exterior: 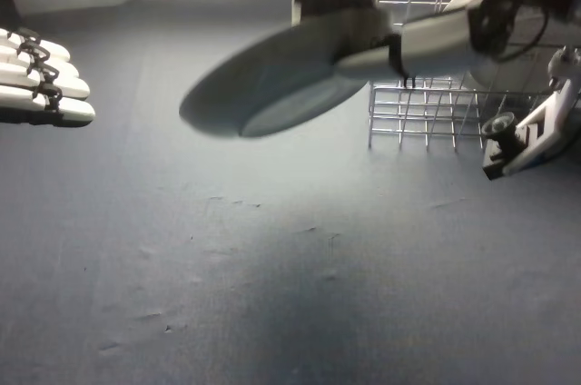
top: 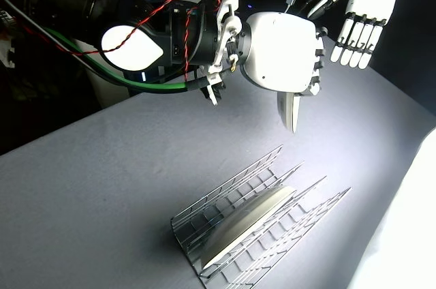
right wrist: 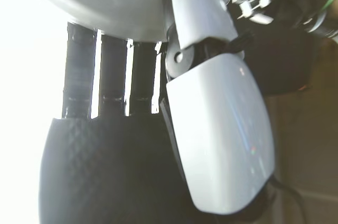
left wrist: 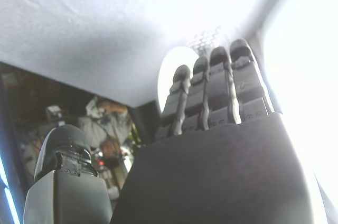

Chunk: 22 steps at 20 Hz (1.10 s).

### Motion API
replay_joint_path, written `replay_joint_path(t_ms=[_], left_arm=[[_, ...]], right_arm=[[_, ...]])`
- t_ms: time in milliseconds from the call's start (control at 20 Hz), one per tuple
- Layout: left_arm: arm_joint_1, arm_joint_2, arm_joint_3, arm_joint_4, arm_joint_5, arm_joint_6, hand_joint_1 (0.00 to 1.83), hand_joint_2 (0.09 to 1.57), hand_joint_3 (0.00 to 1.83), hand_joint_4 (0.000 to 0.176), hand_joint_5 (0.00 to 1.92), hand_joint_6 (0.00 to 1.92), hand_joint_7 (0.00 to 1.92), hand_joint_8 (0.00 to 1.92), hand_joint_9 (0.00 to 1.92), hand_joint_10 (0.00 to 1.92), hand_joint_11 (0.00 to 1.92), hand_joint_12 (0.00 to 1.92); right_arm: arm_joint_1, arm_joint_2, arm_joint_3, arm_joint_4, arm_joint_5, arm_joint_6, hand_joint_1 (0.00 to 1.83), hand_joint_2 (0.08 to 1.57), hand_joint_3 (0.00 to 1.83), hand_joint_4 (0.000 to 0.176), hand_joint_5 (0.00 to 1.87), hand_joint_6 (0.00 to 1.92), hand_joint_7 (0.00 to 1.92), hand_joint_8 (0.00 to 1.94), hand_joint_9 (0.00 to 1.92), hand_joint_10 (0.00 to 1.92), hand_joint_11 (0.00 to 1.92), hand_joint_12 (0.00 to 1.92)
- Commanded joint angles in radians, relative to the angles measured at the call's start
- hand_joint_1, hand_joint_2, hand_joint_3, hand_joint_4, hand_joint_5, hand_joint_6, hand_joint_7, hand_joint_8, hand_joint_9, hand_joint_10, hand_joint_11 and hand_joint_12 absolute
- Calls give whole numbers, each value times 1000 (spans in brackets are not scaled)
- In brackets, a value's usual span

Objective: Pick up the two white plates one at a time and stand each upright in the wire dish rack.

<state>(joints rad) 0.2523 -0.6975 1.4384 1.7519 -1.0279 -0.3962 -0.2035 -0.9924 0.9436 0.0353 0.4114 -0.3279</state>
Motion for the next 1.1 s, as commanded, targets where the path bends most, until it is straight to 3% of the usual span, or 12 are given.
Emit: replay_joint_path(t_ms=[0,350,800,1050], left_arm=[[-20,5,2,-55,-4,-9,0,1034,4,0,19,0,0,0,0,0,0,0],[-56,-8,-12,-37,1,-14,0,1033,2,0,3,0,0,0,0,0,0,0],[-62,-13,-3,-37,-2,-14,0,1029,0,0,29,6,25,7,13,5,9,4],[-67,-20,-7,-35,-1,-14,0,1030,0,0,22,2,9,0,0,0,0,0]], right_arm=[[25,9,-6,42,165,17,1368,1141,0,0,817,1151,961,998,882,1246,764,1292],[53,42,-6,251,160,20,1365,1151,0,0,795,1204,935,1034,867,1259,754,1285],[12,126,-19,257,143,20,1366,1141,0,0,839,1176,967,967,853,1258,760,1255],[-28,167,-44,333,142,20,1362,1150,1,0,820,1205,954,992,833,1277,734,1276]])
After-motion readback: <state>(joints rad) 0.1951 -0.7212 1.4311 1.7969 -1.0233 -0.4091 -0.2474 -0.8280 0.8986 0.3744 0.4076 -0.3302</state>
